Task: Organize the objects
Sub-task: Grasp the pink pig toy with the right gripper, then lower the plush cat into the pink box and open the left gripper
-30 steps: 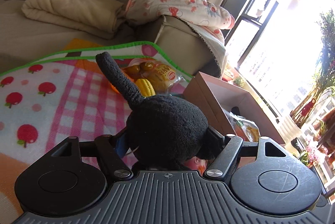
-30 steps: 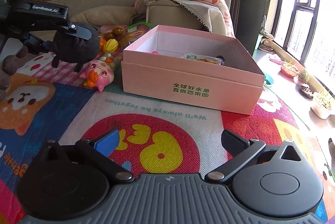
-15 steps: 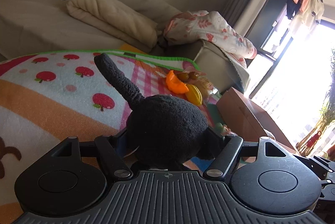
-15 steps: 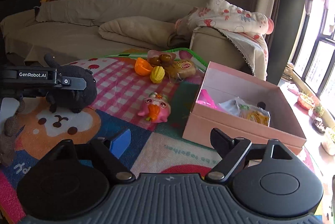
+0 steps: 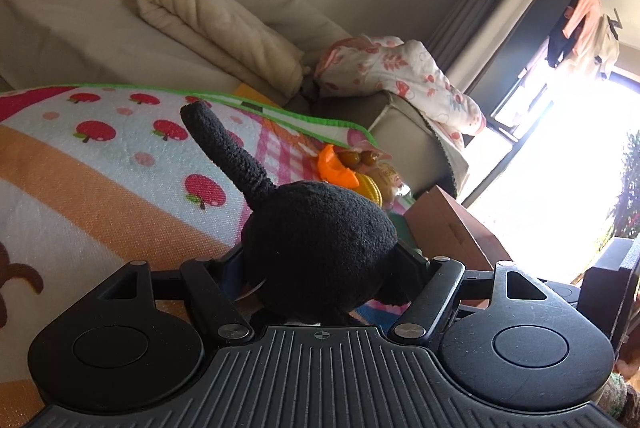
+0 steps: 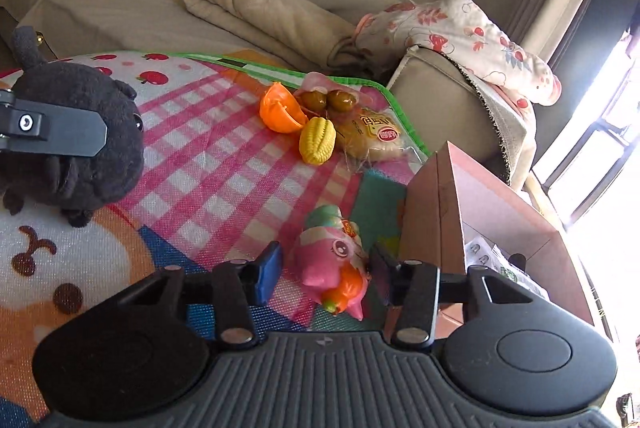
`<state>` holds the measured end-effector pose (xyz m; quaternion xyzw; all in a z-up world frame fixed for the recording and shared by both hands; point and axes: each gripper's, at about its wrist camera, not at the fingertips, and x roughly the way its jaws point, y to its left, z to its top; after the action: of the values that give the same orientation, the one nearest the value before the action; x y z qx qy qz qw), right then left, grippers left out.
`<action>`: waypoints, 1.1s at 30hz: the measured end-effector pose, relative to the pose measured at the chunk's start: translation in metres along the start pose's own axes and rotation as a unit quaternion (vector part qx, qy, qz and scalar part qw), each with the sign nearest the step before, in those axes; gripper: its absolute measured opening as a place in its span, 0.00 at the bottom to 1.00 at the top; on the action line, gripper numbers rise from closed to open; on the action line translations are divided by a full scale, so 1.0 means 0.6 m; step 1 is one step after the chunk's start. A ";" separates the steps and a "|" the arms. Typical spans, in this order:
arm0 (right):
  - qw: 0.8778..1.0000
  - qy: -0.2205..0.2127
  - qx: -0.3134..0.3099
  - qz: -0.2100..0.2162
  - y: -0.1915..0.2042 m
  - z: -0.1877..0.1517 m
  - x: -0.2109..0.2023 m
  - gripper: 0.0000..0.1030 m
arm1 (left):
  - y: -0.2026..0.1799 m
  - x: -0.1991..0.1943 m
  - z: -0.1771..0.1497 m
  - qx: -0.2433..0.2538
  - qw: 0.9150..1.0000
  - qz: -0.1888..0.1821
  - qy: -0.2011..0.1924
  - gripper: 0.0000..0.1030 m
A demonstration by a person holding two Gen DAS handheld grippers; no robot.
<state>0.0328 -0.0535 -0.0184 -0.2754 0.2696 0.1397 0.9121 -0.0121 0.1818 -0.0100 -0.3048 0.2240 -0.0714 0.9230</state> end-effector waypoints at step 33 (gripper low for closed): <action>0.985 -0.001 0.142 0.097 -0.141 -0.198 -0.230 0.83 | -0.172 -0.012 -0.049 0.158 0.981 -0.043 0.106 0.76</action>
<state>-0.0947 -0.2054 0.0130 -0.1155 0.3111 0.1877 0.9245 -0.0314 0.0851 0.0328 -0.1550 0.2925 -0.1778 0.9267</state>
